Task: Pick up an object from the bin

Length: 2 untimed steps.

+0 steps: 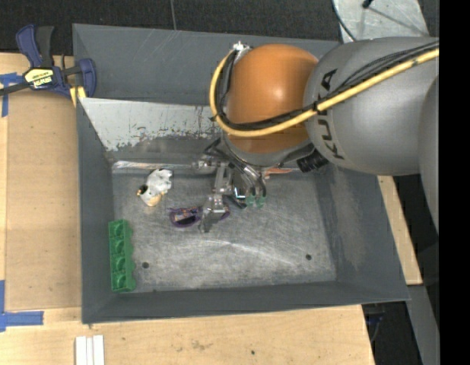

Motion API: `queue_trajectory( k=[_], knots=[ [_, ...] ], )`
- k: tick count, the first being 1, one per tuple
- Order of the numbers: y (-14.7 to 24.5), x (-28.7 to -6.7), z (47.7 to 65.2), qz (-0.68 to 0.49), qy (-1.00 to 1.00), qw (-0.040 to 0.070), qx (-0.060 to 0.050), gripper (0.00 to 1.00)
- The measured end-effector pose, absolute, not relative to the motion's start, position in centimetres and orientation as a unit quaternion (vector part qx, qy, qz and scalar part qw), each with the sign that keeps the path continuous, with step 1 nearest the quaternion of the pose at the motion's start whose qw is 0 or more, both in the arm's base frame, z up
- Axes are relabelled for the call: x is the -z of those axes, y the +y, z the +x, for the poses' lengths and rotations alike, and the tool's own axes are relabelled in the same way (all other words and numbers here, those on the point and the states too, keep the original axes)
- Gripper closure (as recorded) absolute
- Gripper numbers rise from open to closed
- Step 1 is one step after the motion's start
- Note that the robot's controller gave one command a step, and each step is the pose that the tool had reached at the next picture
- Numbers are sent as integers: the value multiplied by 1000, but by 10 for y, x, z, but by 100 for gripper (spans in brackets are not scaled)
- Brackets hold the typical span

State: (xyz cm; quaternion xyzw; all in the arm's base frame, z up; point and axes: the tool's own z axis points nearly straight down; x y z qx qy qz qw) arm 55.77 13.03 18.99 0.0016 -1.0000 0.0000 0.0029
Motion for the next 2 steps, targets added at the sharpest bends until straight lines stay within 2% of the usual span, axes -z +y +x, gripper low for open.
queue_trajectory(
  k=[1,2],
  knots=[
    [130,-195,560,0,-1000,-1,1,0],
    [115,-146,574,-7,-1000,-5,1,0]
  ],
)
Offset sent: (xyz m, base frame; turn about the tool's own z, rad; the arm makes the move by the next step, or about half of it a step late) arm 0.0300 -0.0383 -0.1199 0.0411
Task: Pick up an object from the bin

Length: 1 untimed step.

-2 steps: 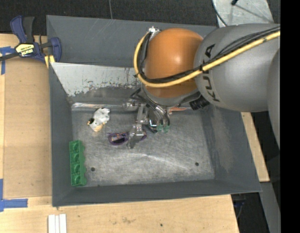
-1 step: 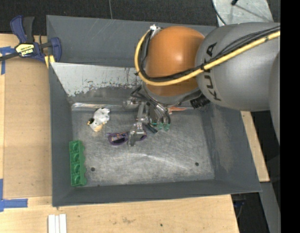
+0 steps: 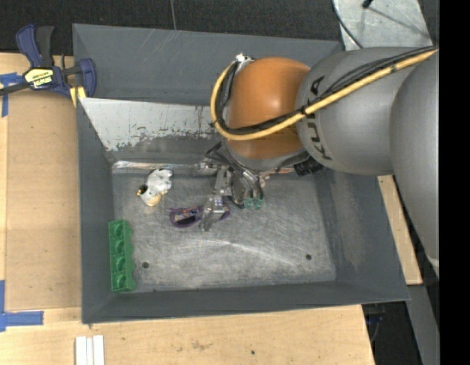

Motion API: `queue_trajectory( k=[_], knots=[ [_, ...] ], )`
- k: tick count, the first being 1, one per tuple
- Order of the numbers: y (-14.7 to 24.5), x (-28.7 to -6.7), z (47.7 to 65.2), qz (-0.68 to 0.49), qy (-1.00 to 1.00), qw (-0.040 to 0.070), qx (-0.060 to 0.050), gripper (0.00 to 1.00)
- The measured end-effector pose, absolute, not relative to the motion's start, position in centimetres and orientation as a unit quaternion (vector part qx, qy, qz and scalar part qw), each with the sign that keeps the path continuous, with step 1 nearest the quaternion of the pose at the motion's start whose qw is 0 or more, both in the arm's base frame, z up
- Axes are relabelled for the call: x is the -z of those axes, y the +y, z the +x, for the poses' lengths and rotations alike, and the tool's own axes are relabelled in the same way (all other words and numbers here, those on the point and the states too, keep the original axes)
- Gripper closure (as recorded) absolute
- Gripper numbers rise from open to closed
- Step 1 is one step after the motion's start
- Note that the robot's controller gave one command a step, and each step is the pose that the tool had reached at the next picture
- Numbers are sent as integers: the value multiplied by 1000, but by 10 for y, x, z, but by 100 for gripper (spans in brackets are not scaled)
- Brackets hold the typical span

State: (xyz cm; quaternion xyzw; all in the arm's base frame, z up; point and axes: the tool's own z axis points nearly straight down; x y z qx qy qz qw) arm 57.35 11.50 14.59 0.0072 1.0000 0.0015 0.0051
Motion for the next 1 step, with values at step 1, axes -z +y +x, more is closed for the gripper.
queue_trajectory(
  k=[1],
  knots=[
    [104,-70,583,35,999,1,-1,0]
  ],
)
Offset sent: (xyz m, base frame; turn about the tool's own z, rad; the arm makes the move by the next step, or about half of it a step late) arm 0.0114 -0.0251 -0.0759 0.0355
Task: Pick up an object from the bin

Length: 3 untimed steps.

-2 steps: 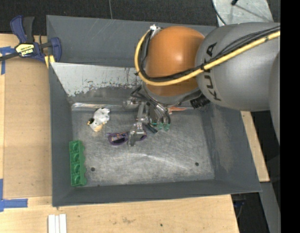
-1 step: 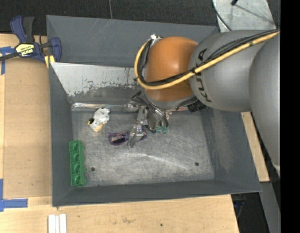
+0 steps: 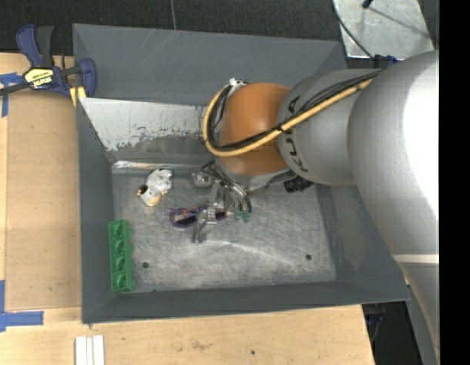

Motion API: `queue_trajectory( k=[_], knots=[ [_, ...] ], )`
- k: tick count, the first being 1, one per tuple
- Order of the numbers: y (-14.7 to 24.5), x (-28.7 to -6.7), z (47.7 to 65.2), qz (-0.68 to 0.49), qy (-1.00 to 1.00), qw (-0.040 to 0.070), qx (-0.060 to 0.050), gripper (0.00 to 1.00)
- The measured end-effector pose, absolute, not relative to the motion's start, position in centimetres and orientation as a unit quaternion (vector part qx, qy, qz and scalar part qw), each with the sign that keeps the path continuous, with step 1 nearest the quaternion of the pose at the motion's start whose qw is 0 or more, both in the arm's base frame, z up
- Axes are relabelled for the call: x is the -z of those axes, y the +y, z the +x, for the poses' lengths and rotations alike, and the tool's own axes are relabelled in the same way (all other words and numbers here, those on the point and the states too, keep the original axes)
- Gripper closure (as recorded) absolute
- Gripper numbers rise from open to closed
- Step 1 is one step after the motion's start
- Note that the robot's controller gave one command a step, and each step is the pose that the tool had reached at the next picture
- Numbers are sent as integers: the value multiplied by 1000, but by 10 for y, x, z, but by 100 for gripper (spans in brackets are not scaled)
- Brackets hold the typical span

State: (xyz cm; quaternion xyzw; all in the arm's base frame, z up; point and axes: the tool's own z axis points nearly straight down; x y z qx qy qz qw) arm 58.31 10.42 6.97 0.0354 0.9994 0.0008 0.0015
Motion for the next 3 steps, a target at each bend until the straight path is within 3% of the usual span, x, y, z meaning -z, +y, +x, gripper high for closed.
queue_trajectory(
  k=[2,3],
  knots=[
    [103,-74,587,35,999,5,0,0],
    [93,-79,593,25,1000,10,-2,100]
  ],
)
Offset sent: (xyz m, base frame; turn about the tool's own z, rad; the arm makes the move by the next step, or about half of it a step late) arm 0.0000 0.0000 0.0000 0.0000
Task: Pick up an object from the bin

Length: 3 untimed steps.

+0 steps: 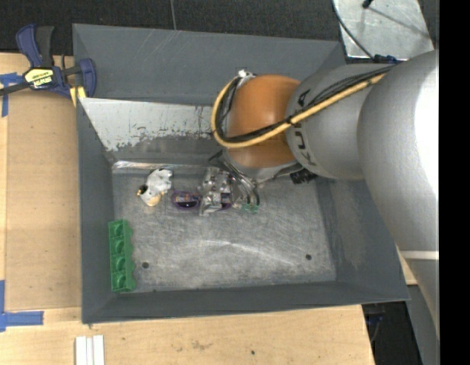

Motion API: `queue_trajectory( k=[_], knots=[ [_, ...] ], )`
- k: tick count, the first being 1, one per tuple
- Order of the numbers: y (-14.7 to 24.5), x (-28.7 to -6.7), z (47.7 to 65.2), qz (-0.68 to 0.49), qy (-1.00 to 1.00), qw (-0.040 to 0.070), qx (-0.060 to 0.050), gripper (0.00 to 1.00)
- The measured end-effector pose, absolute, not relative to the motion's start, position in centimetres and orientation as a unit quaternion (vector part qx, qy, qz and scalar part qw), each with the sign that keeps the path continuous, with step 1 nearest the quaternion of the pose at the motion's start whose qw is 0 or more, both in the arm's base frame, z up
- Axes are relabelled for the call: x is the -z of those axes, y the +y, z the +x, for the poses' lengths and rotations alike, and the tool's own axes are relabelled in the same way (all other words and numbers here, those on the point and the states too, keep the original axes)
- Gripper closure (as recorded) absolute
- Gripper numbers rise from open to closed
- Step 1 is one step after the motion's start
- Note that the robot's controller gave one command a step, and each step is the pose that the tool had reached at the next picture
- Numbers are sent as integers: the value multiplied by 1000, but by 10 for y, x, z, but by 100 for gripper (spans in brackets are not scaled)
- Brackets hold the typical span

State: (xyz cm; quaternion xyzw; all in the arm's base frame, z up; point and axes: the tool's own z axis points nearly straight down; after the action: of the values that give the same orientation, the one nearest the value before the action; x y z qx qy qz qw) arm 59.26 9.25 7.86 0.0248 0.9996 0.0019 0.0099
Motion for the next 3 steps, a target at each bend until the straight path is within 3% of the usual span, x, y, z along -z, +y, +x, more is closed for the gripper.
queue_trajectory(
  k=[2,3],
  knots=[
    [92,-81,591,25,1000,6,-1,100],
    [92,-93,590,25,1000,1,0,100]
  ],
)
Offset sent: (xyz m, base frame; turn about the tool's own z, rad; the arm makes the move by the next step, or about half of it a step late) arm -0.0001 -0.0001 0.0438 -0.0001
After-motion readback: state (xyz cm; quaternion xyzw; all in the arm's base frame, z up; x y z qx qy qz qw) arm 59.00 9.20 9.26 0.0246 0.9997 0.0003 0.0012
